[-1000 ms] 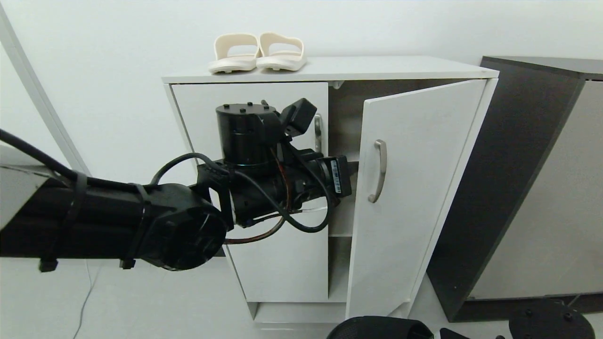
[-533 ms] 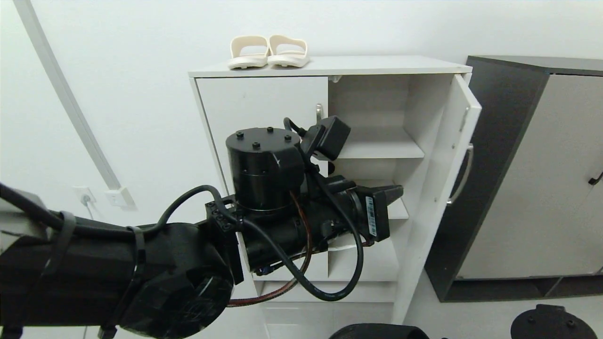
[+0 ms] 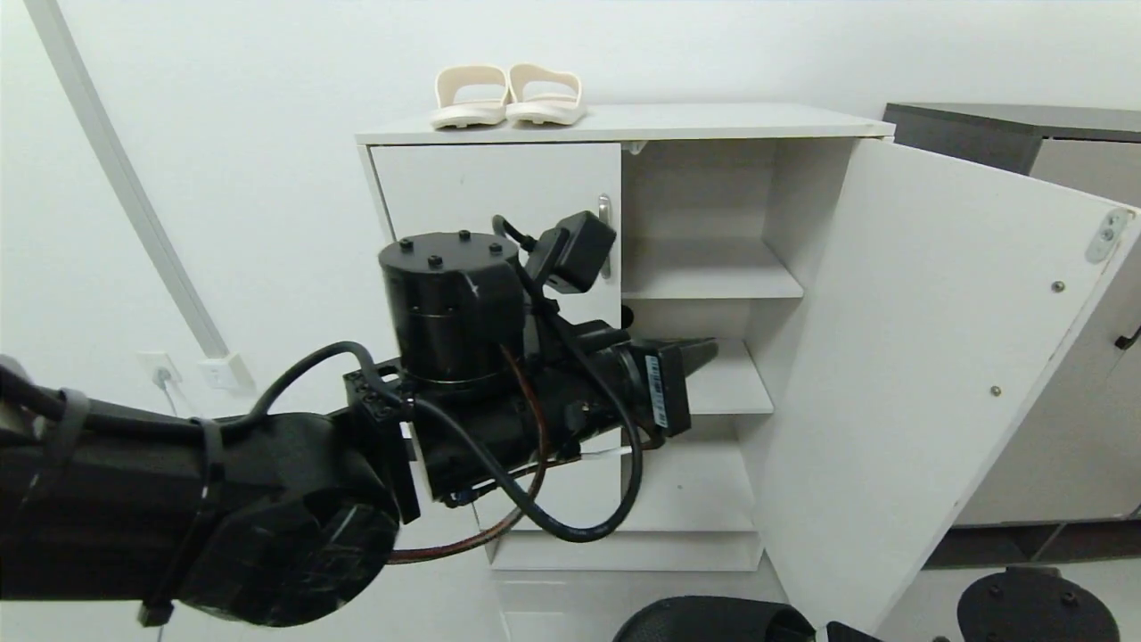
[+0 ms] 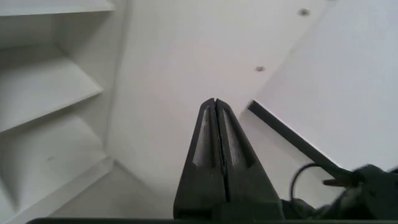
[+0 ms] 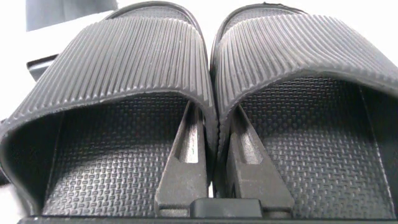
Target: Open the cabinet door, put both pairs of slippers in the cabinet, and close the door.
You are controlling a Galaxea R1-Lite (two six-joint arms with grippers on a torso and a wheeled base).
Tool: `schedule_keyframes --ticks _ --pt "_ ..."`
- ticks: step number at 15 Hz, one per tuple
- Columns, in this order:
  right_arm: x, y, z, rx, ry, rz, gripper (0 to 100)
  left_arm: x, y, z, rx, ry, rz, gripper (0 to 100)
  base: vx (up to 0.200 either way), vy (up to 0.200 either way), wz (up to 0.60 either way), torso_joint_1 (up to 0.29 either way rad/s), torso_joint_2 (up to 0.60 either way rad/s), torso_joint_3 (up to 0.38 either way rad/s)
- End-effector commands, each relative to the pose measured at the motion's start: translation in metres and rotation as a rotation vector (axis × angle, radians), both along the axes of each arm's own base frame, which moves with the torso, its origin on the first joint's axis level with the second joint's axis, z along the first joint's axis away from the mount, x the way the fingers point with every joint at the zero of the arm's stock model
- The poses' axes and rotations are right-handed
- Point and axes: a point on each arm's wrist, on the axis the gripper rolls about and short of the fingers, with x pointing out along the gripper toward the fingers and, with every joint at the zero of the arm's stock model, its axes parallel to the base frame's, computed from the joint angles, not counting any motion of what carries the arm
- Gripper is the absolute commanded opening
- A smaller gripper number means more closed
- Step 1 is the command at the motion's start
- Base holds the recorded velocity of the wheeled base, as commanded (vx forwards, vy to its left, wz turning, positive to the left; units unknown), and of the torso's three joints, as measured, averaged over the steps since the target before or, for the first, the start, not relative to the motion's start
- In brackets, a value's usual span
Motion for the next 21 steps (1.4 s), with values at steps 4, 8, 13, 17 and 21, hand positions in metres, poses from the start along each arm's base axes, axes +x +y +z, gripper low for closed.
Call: schedule_keyframes --ticks 4,8,13,17,21 --pt "0.072 0.038 0.009 0.080 0.006 -0.577 0 -0.027 0.106 0.021 -0.004 -0.017 0.237 0 0.000 0.000 0.00 0.000 0.00 0.000" --pt "0.124 0.074 0.000 0.132 -0.077 -0.937 0 -0.104 0.171 0.020 0.021 -0.064 0.436 0 0.000 0.000 0.00 0.000 0.00 0.000" --pt "0.167 0.077 -0.009 0.122 -0.194 -1.224 0 -0.211 0.235 0.015 0.130 -0.199 0.942 0 0.000 0.000 0.00 0.000 0.00 0.000" --pt "0.167 0.077 -0.012 0.115 -0.194 -1.227 0 -0.270 0.242 -0.046 0.220 -0.160 1.198 0 0.000 0.000 0.00 0.000 0.00 0.000" --pt "0.165 0.076 -0.012 0.112 -0.193 -1.226 0 -0.269 0.243 -0.129 0.283 -0.083 1.284 0 0.000 0.000 0.00 0.000 0.00 0.000"
